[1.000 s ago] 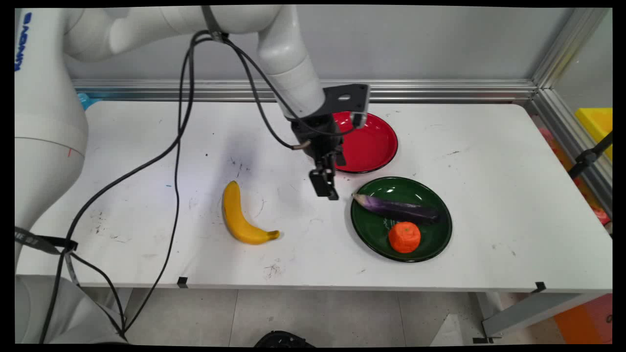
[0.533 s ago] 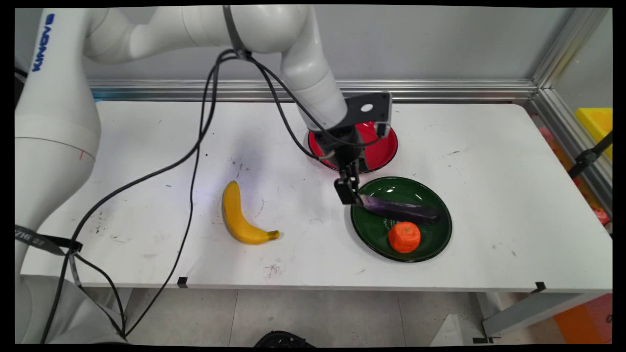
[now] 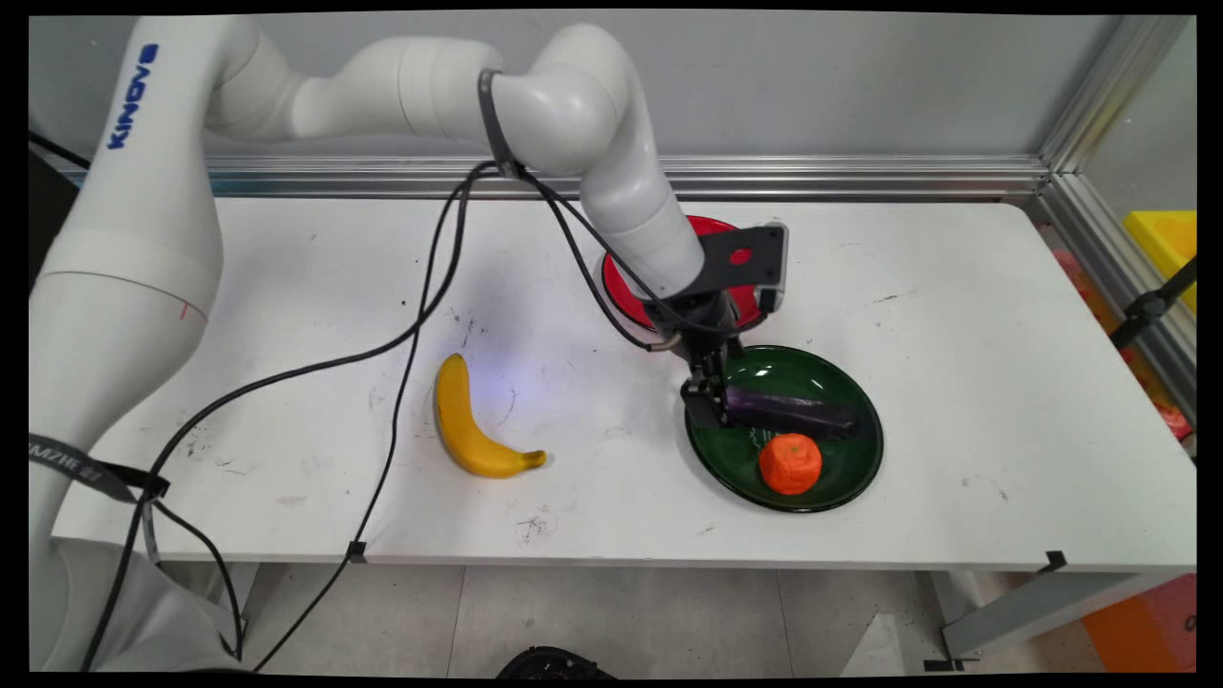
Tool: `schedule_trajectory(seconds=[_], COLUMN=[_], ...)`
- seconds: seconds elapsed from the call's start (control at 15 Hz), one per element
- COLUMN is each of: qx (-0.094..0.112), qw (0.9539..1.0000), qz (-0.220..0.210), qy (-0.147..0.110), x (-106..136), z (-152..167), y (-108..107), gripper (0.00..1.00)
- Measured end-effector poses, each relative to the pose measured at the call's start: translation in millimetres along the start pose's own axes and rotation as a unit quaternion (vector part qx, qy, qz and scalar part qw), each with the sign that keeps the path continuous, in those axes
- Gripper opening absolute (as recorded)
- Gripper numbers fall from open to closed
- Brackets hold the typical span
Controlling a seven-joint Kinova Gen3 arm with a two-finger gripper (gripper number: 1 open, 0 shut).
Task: Pick up the eggplant from the green plate, then place the picked object on the red plate
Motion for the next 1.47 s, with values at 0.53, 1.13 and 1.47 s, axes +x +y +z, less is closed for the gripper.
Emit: schedule_trajectory(seconds=[0.53, 1.13, 1.47], qx=[0.010, 0.004, 0.009], qw=[0.9998, 0.9997, 0.9994], qz=[0.005, 0.002, -0.001], qy=[0.015, 0.025, 0.033], x=[-1, 4, 17], z=[36, 38, 10], y=[0, -5, -25], gripper=[0.00, 0.00, 0.00])
